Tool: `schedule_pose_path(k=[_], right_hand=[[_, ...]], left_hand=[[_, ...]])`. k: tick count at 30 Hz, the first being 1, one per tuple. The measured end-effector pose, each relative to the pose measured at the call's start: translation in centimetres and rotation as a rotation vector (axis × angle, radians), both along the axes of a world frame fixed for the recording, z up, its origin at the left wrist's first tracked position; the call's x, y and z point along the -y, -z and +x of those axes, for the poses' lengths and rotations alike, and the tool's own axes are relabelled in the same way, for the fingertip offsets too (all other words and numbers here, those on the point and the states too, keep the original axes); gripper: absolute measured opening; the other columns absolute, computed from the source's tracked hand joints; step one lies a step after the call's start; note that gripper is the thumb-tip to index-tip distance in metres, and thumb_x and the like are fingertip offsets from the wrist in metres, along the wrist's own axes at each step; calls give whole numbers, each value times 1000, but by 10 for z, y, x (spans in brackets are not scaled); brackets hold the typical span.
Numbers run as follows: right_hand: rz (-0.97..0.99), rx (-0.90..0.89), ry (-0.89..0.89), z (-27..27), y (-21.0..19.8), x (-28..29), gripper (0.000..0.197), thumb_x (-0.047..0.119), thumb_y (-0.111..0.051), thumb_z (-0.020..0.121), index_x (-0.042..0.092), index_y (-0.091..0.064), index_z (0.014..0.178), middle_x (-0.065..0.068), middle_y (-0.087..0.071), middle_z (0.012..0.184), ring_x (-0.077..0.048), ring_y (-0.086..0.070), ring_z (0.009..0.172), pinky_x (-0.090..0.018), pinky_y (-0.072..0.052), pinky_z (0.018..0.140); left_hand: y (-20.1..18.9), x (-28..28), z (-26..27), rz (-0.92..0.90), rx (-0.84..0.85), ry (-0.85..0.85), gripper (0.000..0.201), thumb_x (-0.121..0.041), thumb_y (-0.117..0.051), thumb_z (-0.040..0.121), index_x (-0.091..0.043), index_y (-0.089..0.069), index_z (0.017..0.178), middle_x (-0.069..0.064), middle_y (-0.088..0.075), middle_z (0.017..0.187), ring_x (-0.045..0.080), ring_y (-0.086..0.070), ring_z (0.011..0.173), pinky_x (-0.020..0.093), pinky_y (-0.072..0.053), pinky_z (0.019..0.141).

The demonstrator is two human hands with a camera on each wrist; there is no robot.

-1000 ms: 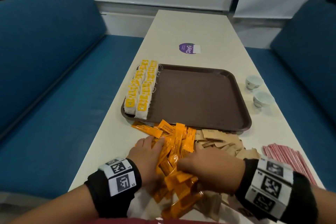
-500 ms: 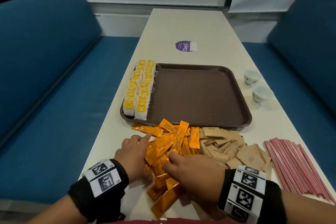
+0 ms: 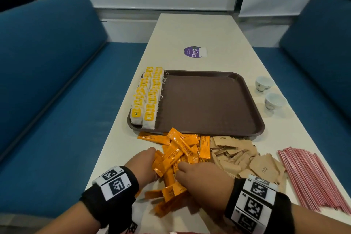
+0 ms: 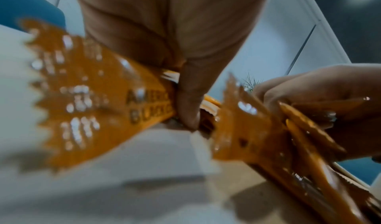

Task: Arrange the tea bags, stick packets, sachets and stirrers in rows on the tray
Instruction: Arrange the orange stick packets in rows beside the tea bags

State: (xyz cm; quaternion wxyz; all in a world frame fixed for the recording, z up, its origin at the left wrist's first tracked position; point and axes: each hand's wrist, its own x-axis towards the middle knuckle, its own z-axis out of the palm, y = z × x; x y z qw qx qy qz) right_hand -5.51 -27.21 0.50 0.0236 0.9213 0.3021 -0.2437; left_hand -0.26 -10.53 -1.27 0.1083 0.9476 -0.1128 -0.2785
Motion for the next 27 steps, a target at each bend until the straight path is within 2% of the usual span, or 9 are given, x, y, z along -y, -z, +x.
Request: schedule_pose_path(k=[2,4,8,12,15,20,23,25,27], right_hand=[[-6,1,-8,0,-1,0,52,33,-71,80,10,-49,120,-7,-46,112,-25,-53,83,-37,-48,66],[1,23,15,-1,-5,1,38,24,-63,87,10,-50,119,-9,-49,112,-27,-54,88,-36,-45,68],[125,79,137,2,-14,11,28,6,-47,91,14,-52,117,-5,-53,115,-25,-55,98,-33,-44,75],[248,83,310,9,-29,28,15,20,-48,95,23,-54,108,2,-57,110,-17,-57,96,-27,-47,82],[341,84,440,19,-44,38,8,28,-55,91,24,-57,98,5,-59,99,-15,-58,91,-29,-49,82],[630,94,666,41,-55,46,9,22,-64,86,18,-58,80,3,-59,77,-13,-57,74,-31,-47,70],[829,-5,775,52,-56,39,10,19,-66,86,12,-60,84,2,-57,73,-11,-55,69,-29,-46,68],[954,-134,855,58,-56,31,11,17,-65,87,8,-59,82,4,-55,63,-7,-54,58,-24,-47,60],[1031,-240,922,64,-56,20,16,16,-63,89,14,-54,75,9,-48,51,-2,-44,40,-15,-38,44]], left_hand=[[2,2,2,-2,-7,-4,33,-21,-60,88,-14,-48,118,4,-56,119,20,-54,109,25,-42,86],[5,2,3,-62,-28,-36,19,-22,-57,89,-15,-52,105,3,-59,108,18,-56,99,24,-43,80],[5,-3,4,-310,-74,-178,4,-23,-52,93,-20,-53,92,0,-60,94,18,-57,90,27,-46,80],[-8,-13,8,-677,-143,-338,12,-20,-51,95,-20,-61,102,4,-68,95,18,-64,88,29,-50,82],[-18,-15,18,-899,-166,-487,14,-9,-45,97,-13,-56,105,8,-64,80,19,-61,68,33,-50,74],[-28,-2,33,-1162,-227,-611,17,-3,-44,96,-14,-57,98,6,-57,66,17,-51,56,34,-47,63],[-34,12,37,-1238,-186,-615,11,-20,-47,96,-14,-55,98,3,-48,64,11,-43,50,28,-44,50],[-37,21,41,-1312,-160,-573,33,-44,-56,82,-16,-55,99,-1,-46,62,8,-41,46,24,-40,44],[-40,29,45,-1336,-161,-504,63,-66,-70,55,-17,-53,90,-5,-50,58,8,-42,45,22,-38,42]])
